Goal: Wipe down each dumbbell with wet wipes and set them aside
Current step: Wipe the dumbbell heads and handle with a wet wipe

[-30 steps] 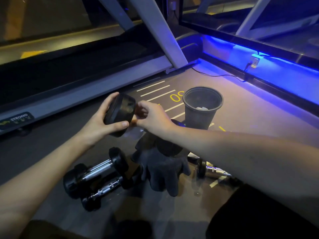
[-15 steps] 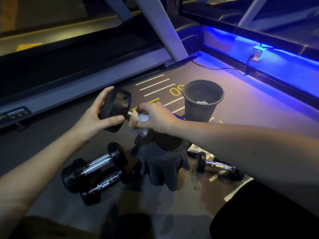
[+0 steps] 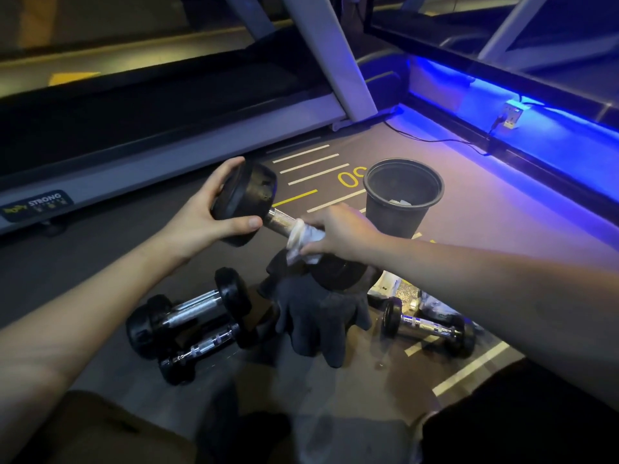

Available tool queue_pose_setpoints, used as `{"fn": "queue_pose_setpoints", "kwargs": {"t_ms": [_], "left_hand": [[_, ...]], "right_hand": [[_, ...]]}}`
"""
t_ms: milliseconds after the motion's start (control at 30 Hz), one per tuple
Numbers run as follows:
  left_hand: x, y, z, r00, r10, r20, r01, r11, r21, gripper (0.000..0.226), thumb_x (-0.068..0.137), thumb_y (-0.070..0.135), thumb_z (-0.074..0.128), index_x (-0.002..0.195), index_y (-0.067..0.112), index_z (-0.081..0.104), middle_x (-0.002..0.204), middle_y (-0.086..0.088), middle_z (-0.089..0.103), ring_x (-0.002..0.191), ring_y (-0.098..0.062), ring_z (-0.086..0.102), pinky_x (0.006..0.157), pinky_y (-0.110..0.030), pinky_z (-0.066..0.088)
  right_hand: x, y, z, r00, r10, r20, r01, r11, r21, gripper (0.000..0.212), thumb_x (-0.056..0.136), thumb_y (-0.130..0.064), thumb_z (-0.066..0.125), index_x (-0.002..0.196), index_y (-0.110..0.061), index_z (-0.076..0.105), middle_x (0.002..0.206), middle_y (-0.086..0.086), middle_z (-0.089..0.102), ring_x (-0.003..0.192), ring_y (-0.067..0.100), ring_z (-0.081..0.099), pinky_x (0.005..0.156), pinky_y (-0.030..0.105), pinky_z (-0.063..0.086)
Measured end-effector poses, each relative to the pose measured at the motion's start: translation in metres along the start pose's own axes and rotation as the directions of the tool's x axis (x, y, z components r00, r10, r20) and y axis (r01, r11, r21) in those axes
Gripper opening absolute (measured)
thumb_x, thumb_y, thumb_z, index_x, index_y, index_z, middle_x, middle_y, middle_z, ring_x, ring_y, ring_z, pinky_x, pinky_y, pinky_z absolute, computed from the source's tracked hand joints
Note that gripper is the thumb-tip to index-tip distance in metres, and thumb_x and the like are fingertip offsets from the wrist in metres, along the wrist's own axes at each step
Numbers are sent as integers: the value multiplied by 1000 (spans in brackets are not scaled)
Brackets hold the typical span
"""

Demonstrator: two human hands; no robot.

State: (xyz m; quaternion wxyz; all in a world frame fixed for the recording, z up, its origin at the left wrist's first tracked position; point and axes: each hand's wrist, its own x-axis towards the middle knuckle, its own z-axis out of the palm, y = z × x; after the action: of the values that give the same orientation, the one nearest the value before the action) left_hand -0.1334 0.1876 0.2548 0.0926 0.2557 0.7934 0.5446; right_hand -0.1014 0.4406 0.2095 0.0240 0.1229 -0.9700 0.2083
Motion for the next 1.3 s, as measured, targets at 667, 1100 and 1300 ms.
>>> {"fn": "queue_pose_setpoints", "kwargs": {"t_ms": [667, 1100, 1300], "left_hand": [[-1, 2, 1, 1000, -1, -1, 1, 999, 50, 108, 58, 45, 84, 153, 33, 34, 137, 26, 53, 125, 7, 55, 110, -17, 40], [-4, 2, -2, 999, -27, 26, 26, 999, 42, 107, 58, 44, 85, 152, 43, 33, 146, 12, 51, 130, -4, 55, 115, -32, 41], [-5, 8, 1, 998, -4, 55, 1, 998, 62, 105, 60, 43, 86, 150, 46, 33, 148, 15, 48, 131, 0, 52, 115, -29, 39]], "right_hand": [[17, -40, -9, 997, -22, -75, 34, 986, 162, 28, 71, -50, 80, 76, -37, 57, 70, -5, 57, 72, 20, 52, 61, 32, 44], [18, 13, -21, 936, -68, 346, 58, 997, 41, 25, 74, -34, 83, 95, -26, 74, 79, 5, 66, 74, 17, 54, 67, 33, 43], [23, 18, -27, 867, -62, 494, 20, 996, 91, 23, 70, -36, 86, 81, -47, 69, 84, -5, 70, 85, 18, 64, 79, 34, 49]]}}
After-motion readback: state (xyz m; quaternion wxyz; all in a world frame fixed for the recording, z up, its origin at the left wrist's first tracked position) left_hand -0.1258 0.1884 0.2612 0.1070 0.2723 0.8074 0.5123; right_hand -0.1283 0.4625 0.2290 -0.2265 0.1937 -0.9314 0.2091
